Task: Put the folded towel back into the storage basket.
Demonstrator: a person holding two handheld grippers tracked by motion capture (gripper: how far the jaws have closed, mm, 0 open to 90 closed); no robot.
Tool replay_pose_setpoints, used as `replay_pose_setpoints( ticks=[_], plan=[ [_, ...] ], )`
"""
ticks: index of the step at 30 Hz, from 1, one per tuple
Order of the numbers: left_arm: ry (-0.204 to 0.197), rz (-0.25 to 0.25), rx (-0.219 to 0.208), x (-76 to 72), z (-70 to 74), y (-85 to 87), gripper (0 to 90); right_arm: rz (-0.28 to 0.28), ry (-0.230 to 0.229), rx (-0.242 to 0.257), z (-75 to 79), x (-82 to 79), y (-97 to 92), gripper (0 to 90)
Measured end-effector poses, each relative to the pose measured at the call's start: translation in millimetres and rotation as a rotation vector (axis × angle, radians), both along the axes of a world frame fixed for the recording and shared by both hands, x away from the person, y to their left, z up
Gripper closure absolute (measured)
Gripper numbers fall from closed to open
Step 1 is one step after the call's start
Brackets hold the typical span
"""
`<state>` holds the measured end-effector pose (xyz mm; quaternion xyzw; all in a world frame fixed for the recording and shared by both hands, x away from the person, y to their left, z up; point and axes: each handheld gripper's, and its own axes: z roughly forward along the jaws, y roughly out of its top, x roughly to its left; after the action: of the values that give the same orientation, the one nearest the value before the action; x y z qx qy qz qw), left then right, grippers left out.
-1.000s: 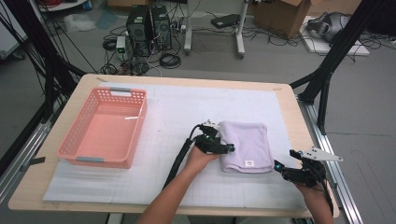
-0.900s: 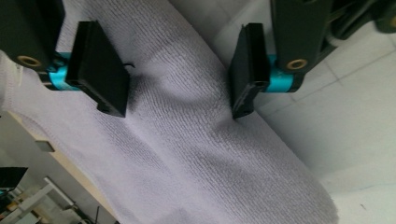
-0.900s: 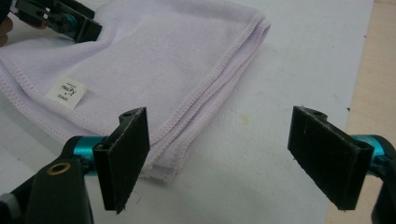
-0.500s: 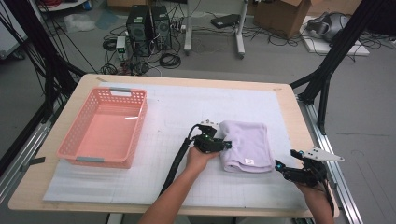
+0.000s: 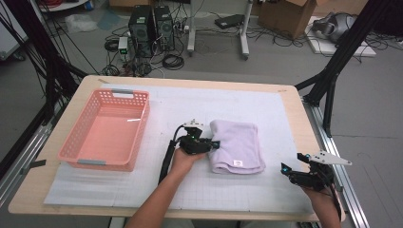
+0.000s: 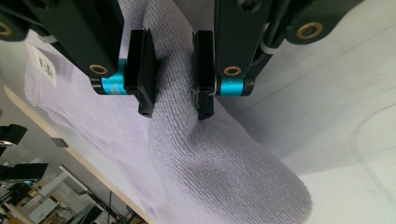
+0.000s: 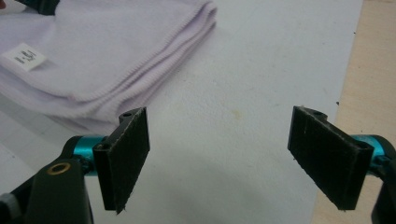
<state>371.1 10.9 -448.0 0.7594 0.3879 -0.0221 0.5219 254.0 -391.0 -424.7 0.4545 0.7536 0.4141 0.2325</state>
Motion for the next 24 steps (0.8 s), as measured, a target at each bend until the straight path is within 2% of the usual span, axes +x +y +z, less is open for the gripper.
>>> replay_pose_setpoints(
  ticks=[3,6,8,11,14,17,19,21,24],
  plan=[
    [0.011,0.025,-0.005,0.9,-1.8,16.8,73.1,0.003,-0.003,0.001,-0.4,0.4,0.3,19.8],
    [0.028,0.043,0.002,0.9,-3.5,23.1,71.1,0.006,0.000,-0.005,-0.3,0.5,1.2,19.8],
    [0.028,0.056,0.019,0.3,-3.8,20.4,63.1,0.008,0.003,-0.005,-0.6,0.9,2.8,19.8],
    [0.044,0.090,0.025,0.8,-5.1,13.8,44.7,0.015,0.002,-0.009,-0.5,1.4,4.3,19.8],
    [0.043,0.096,0.034,0.6,-7.0,7.6,39.8,0.016,0.004,-0.008,-0.7,1.5,4.5,19.8],
    [0.021,0.098,0.057,-1.0,-7.0,0.3,41.3,0.017,0.004,-0.008,-1.1,1.8,4.6,19.8],
    [0.005,0.087,0.067,-2.3,-6.2,-2.4,50.7,0.017,0.008,-0.008,-1.2,1.9,4.8,19.8],
    [0.004,0.088,0.053,-2.1,-5.3,-1.0,64.1,0.019,0.007,-0.008,-1.2,2.5,5.2,19.8],
    [-0.019,0.065,0.035,-2.2,-3.8,4.5,70.1,0.022,0.002,-0.004,-0.8,2.4,5.1,19.8]
  ],
)
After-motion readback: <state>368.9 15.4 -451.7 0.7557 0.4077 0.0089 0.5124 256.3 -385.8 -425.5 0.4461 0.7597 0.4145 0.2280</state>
